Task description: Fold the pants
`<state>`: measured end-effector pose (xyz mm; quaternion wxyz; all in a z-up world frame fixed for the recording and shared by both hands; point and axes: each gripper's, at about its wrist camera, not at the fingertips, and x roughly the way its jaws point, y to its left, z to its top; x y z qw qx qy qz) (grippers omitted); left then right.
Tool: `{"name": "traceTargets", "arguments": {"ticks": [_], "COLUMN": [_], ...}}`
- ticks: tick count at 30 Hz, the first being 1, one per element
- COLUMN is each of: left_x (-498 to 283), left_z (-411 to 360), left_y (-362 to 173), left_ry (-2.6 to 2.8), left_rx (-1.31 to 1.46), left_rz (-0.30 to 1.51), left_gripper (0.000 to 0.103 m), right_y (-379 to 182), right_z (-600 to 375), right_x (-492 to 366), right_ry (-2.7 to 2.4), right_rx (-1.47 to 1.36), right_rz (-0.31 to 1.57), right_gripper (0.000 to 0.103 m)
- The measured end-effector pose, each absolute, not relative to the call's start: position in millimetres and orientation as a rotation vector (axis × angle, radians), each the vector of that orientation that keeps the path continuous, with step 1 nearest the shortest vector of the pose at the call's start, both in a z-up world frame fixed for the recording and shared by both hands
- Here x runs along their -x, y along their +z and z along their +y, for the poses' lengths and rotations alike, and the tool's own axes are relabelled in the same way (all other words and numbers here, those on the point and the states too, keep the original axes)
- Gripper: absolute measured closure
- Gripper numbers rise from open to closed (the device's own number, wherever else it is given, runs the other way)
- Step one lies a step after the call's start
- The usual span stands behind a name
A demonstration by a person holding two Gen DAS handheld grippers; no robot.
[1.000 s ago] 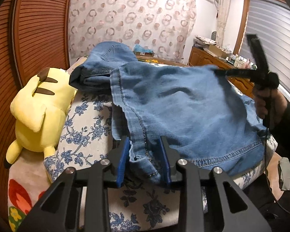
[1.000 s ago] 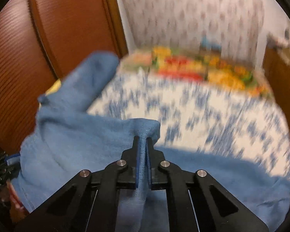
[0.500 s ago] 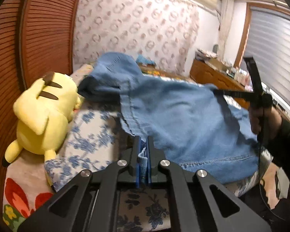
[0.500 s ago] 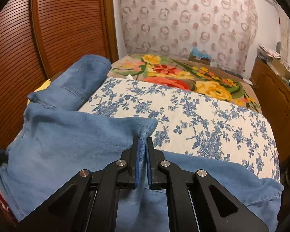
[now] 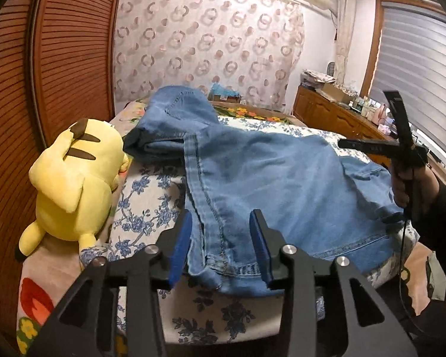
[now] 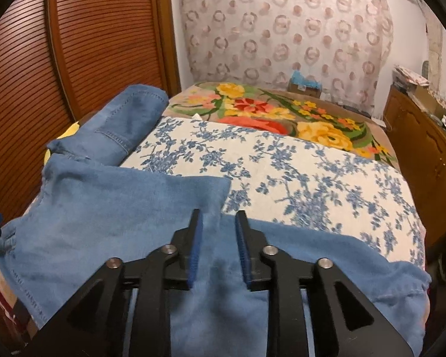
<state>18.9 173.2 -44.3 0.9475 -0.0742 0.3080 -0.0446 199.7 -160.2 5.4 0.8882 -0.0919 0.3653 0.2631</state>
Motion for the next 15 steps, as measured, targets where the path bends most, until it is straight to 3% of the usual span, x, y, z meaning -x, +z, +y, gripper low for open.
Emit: {"name": "traceTargets", "arguments": {"ticks": [3,15], "left_x": [-19.3,-47.1], "left_z": [168.7,120.6], "left_y": [-38.8,-37.7], "left_ry": [-0.095,-0.14], "left_rx": [0.141,0.146], "left_rz": [0.614,0.622], "left_gripper": [0.045,0.045], "right_y": [11.1,1.2], "right_z": [-174.5,-233.2], "right_x": [-184.9,-120.1], "right_ry": [0.556,0.511], "right_rx": [0.187,0.238], "right_rz": [0.748,0.742], "right_gripper": [0.071,0.061]}}
